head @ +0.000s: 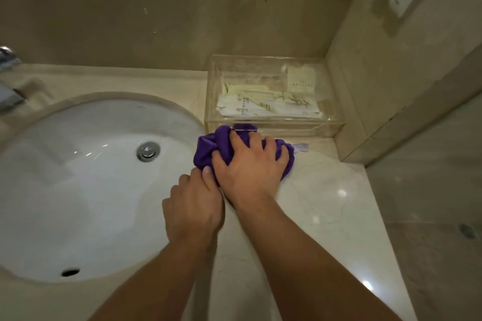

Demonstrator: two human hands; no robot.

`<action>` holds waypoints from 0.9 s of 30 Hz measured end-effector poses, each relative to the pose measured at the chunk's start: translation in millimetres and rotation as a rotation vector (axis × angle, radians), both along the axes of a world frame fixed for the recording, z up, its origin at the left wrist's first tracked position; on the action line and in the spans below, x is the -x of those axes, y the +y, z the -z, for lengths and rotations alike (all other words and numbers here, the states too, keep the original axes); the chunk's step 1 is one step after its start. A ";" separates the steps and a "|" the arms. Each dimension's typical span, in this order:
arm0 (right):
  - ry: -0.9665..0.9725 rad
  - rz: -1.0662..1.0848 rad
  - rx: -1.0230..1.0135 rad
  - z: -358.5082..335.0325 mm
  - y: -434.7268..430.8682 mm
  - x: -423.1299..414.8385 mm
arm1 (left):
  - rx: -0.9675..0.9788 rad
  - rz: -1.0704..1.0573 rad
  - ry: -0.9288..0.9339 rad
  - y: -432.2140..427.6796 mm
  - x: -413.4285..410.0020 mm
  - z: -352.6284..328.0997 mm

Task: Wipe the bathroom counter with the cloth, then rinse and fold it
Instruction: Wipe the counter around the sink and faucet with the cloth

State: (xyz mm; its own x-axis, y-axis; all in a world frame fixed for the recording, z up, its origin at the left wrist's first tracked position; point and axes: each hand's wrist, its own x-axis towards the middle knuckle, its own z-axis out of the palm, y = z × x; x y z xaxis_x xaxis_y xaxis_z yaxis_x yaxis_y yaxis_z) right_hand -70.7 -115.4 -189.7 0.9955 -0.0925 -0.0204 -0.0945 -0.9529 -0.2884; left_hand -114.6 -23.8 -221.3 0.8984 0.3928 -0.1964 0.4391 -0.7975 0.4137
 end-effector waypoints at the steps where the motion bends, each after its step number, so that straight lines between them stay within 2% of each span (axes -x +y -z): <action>1: -0.011 -0.034 0.000 0.3 -1.5 0.0 | -0.016 -0.005 -0.003 -0.1 0.2 -0.4; 7: -0.063 -0.183 -0.026 0.6 -24.6 -3.4 | -0.085 0.072 -0.020 -3.9 2.1 -5.1; 15: -0.105 -0.073 0.076 2.4 -111.3 -7.2 | -0.083 0.100 -0.043 -2.1 5.4 -5.1; 18: -0.088 -0.157 0.064 1.4 -138.5 -4.2 | -0.072 0.095 -0.049 -1.7 5.1 -4.2; 23: -0.096 -0.169 0.034 1.9 -138.4 2.2 | -0.064 0.100 -0.051 -2.4 4.1 -3.9; 27: -0.124 -0.066 0.035 5.1 -122.8 12.4 | -0.024 0.094 -0.032 -4.1 4.1 -4.8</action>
